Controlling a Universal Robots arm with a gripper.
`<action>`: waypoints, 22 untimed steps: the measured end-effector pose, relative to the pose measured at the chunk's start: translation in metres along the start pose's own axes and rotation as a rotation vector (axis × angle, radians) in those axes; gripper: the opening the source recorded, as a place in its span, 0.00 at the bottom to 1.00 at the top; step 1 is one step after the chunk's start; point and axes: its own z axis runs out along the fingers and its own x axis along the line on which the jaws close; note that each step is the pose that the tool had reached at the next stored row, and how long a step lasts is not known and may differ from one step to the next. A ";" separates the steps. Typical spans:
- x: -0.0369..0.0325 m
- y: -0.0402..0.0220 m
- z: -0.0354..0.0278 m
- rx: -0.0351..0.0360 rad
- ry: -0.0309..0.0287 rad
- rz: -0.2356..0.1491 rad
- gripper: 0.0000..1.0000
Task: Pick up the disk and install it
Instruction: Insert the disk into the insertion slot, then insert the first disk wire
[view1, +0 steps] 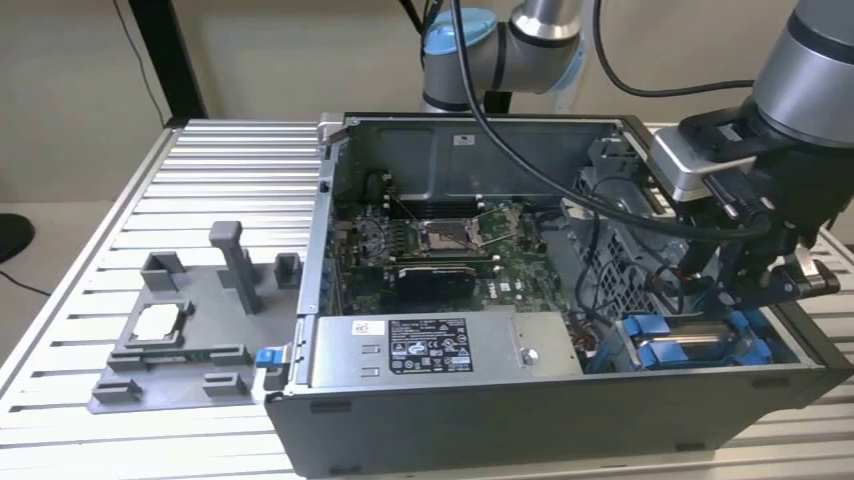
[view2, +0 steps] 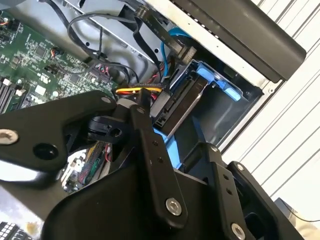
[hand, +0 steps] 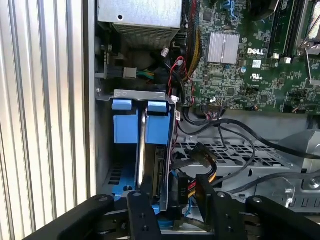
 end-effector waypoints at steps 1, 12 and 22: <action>0.0000 -0.0002 0.0001 0.0000 -0.0001 0.000 1.00; -0.0045 -0.0006 0.0035 0.0032 0.0001 -0.001 1.00; -0.0045 -0.0007 0.0035 0.0032 0.0001 -0.001 0.00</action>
